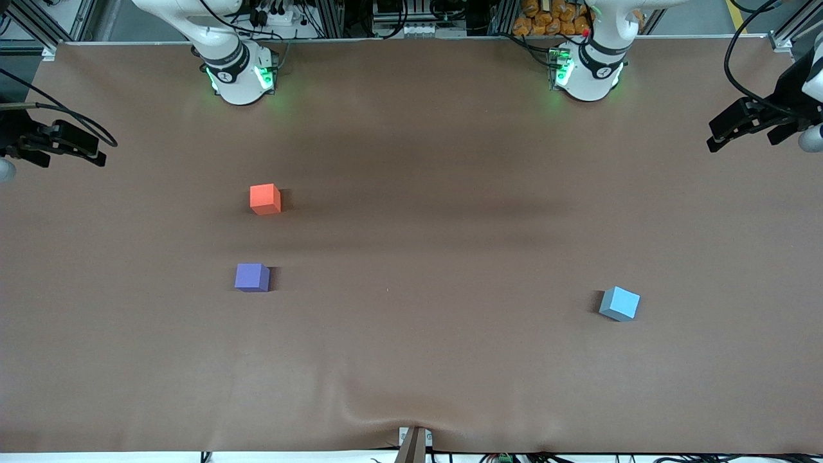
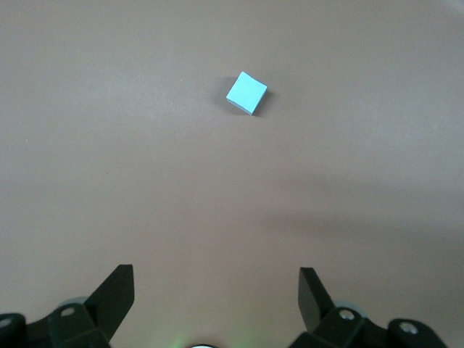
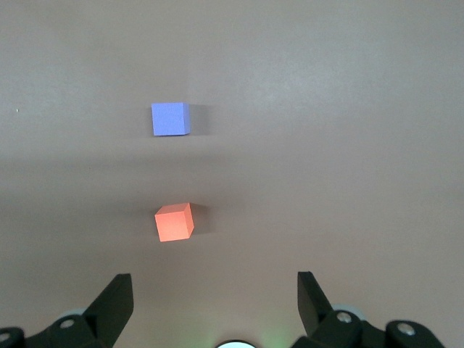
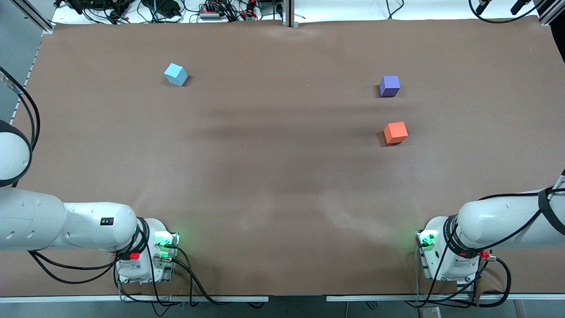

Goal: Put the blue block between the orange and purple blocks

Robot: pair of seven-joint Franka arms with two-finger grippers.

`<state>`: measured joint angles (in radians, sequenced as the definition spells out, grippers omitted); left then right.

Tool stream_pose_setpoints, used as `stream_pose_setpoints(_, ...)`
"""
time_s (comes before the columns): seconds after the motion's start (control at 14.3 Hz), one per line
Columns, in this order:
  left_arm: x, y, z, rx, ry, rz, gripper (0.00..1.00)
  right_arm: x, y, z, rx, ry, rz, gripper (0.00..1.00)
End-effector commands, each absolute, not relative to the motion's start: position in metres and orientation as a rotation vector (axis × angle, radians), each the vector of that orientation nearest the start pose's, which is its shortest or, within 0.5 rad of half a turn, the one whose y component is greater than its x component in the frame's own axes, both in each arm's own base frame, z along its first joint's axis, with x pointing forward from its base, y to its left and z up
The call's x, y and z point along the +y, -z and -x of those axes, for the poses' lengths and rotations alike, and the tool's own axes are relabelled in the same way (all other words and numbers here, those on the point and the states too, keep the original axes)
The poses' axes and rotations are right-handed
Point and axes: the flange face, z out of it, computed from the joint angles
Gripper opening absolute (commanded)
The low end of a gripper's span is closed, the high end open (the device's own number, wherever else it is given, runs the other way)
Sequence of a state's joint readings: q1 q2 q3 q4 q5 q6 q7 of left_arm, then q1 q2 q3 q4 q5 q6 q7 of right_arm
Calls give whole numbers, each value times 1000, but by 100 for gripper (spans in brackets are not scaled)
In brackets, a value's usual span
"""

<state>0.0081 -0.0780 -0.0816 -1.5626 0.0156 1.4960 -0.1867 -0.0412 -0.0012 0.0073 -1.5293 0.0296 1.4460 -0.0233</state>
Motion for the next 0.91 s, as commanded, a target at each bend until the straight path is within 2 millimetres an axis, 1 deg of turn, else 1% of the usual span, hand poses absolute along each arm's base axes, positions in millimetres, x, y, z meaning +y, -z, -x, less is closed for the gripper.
stream_pose_setpoints(0.0,-38,-668,-519,-158,-2,3120,100,-15,-635,-540,32,-117,3092,100)
stream_pose_setpoints(0.28,-37,-669,-519,-163,1,3119,100,-15,-635,-540,32,-119,3091,100)
stream_pose_setpoints(0.35,-39,-667,-521,-160,-6,3119,100,-16,-635,-540,34,-119,3091,100)
stream_pose_setpoints(0.49,-40,-661,-524,-160,-24,3124,100,-15,-635,-540,32,-117,3092,100)
stream_pose_setpoints(0.63,-39,-646,-533,-156,-72,3132,100,-15,-635,-540,32,-119,3091,100)
stream_pose_setpoints(0.84,-38,-640,-539,-159,-74,3128,100,-16,-635,-540,34,-121,3091,100)
